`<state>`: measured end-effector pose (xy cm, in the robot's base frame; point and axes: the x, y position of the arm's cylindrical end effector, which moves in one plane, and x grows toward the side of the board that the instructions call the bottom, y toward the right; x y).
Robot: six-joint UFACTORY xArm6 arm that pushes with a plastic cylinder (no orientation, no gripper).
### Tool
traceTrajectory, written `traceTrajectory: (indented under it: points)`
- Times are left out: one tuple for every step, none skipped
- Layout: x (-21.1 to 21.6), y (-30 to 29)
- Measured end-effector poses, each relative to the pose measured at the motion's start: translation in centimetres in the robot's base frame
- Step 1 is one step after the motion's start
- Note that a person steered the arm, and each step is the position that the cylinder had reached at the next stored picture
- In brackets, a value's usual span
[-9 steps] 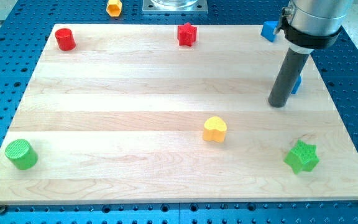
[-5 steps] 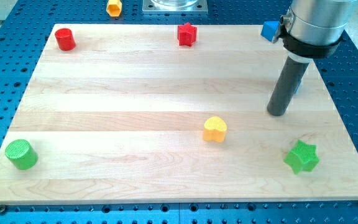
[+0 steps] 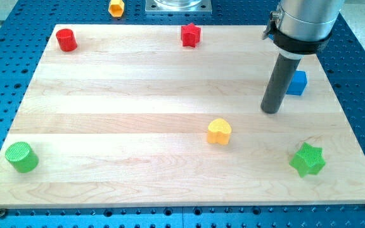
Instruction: Keep the green star at the right side of the green circle
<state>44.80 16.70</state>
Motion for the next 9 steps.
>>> traceTrajectory:
  points:
    - [2.2, 3.9]
    - [6.1, 9.9]
    - [10.7, 6.5]
    - [10.8, 0.6]
    - [11.9, 3.1]
    - [14.3, 7.2]
    - [14.8, -0.3]
    - [14.8, -8.7]
    - [14.8, -16.7]
